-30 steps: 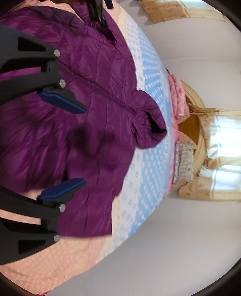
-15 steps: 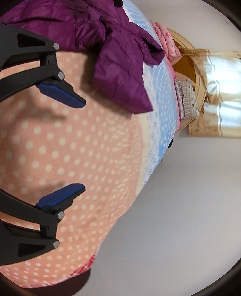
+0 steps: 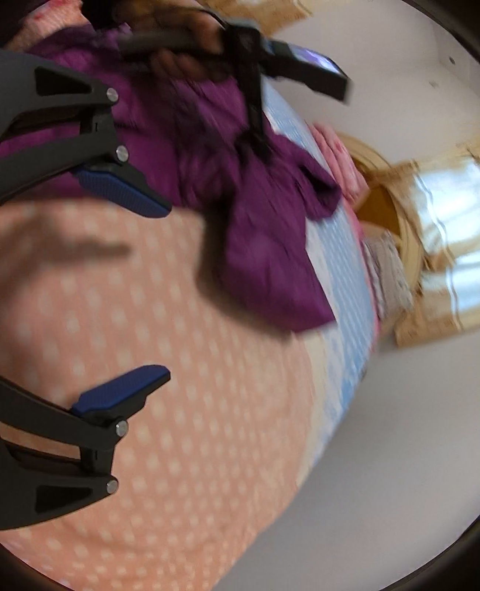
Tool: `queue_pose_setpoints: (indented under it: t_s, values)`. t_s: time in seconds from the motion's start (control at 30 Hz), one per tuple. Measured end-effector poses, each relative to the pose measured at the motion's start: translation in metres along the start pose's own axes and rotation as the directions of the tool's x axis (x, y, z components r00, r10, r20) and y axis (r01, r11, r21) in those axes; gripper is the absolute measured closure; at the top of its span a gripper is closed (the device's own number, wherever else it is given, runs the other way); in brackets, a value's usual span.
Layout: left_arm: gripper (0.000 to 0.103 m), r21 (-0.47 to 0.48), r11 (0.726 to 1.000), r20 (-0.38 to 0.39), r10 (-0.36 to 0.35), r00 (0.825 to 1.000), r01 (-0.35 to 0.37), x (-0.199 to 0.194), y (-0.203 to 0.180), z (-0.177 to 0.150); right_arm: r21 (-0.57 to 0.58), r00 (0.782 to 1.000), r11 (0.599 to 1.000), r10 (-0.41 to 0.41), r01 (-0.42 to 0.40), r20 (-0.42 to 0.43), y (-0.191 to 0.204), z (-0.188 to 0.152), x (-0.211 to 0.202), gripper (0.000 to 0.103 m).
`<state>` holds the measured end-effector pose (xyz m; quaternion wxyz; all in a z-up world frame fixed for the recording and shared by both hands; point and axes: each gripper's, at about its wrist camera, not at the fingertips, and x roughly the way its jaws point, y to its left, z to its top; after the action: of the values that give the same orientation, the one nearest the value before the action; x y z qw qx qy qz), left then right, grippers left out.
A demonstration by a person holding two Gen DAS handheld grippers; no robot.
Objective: Fold large clothes
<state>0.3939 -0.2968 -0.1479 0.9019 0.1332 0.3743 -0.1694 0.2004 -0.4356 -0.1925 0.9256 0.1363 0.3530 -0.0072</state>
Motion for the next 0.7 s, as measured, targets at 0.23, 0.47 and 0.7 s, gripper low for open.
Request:
queue_pose_setpoints:
  t_s: [0.23,0.47,0.7]
  values:
    - [0.099,-0.020,1.000,0.022,0.021,1.000,-0.021,-0.004,0.023,0.001,-0.143,0.980,0.990,-0.039,0.011,-0.197,0.064,-0.036,0.009,0.082]
    - [0.099,-0.053,0.997,0.082,0.068,0.994,-0.064,-0.025,0.064,-0.006,-0.253,0.968,0.964,-0.135,0.079,-0.211,0.082,-0.069,-0.015,0.090]
    - [0.099,-0.102,0.986,0.065,0.137,0.988,-0.130,-0.025,0.116,-0.030,-0.090,0.989,0.995,-0.065,0.053,-0.137,0.058,-0.070,-0.035,0.039]
